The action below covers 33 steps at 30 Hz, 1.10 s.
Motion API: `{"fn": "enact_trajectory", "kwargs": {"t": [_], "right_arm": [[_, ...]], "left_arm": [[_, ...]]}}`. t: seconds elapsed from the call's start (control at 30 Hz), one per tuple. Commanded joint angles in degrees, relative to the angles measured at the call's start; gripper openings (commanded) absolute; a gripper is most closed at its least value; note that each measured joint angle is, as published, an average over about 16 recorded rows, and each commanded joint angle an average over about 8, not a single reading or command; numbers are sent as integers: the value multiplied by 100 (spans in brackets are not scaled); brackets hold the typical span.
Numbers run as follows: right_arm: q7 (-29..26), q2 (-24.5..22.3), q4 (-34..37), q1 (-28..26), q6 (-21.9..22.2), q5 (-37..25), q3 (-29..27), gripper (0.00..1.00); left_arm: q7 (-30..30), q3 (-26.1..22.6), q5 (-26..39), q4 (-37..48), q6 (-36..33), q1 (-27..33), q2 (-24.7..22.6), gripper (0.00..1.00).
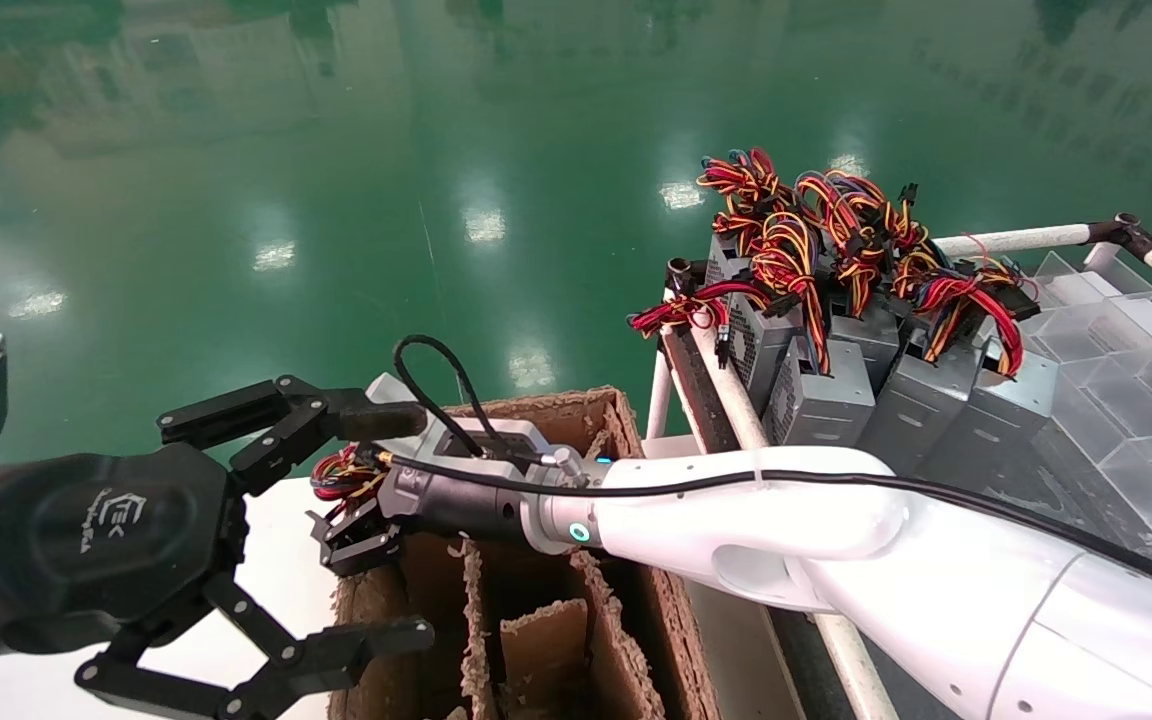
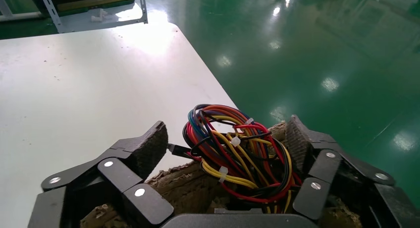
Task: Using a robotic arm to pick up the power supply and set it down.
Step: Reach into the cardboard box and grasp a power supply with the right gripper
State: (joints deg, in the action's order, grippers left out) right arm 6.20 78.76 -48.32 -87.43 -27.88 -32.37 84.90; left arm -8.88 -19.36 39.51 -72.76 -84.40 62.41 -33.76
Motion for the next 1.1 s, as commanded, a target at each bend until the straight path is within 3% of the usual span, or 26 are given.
{"fn": "enact_trajectory", "kwargs": {"t": [0.03, 1.1], "right_arm": [[23, -1, -3, -1, 22, 29, 23, 0], [533, -6, 282, 32, -93, 574, 49, 0]], "left_arm": [[0, 0, 0, 0, 0, 0, 0, 100], [2, -4, -2, 0, 1, 1, 1, 100]]}}
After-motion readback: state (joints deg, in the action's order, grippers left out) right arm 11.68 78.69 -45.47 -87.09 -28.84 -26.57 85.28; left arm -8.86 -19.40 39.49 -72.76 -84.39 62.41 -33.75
